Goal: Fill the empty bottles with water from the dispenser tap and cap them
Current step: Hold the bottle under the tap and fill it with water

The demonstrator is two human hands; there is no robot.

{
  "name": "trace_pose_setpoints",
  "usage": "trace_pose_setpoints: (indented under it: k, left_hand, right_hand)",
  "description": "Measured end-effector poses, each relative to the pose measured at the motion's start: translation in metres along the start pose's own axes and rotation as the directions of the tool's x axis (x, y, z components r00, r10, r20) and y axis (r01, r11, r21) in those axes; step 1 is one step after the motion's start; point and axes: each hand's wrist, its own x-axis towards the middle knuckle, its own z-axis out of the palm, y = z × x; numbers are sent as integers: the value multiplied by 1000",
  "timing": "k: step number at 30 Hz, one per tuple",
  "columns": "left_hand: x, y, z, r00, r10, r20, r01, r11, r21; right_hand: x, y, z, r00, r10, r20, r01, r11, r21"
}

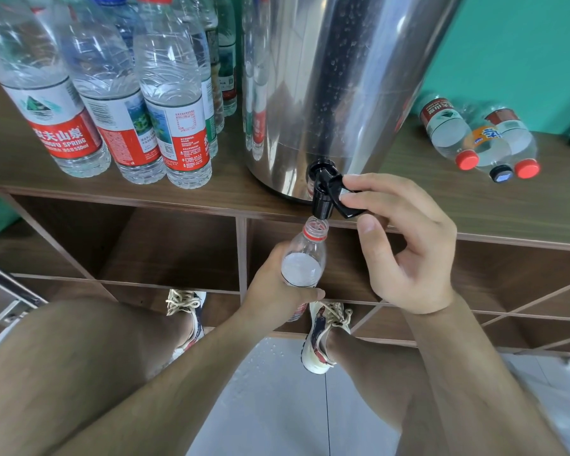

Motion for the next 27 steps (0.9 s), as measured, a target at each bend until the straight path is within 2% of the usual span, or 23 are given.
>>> trace_pose_setpoints:
  k: [27]
  left_hand:
    - [-2,3,-1,1000,-11,-14,11,999,-35]
  right_hand:
    - [1,-1,1,1000,28,6,-28,1000,15]
